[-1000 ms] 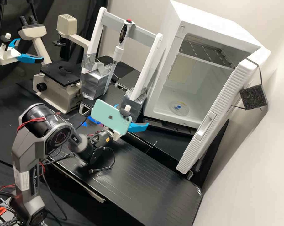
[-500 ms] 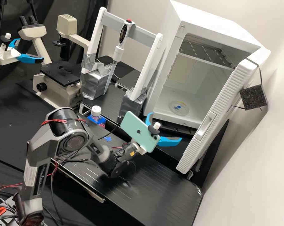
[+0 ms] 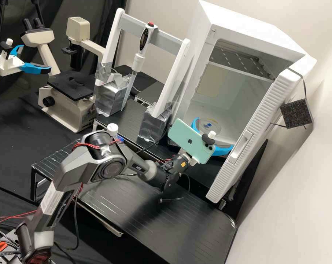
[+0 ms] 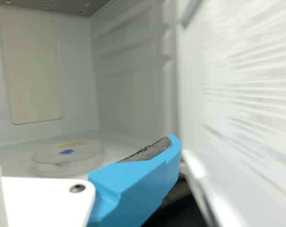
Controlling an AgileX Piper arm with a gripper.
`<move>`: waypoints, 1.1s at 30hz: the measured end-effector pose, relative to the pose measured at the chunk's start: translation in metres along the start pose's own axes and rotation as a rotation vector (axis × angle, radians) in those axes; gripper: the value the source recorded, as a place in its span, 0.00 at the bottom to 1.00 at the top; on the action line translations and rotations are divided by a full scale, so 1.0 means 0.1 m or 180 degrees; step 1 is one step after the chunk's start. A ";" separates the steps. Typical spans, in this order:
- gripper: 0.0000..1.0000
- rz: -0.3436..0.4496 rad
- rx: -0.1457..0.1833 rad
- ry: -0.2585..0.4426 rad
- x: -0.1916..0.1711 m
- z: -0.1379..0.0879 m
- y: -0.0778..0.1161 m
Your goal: Move the petri dish to the microscope
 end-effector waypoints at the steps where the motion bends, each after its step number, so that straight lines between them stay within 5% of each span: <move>1: 1.00 -0.0022 0.0012 0.0017 0.04 0.01 0.00; 9: 1.00 -0.0138 -0.0018 0.0114 0.31 0.01 -0.05; 19: 1.00 -0.0382 -0.0237 0.0232 0.52 -0.04 -0.19; 33: 1.00 -0.0575 -0.0395 -0.0094 0.70 0.13 -0.28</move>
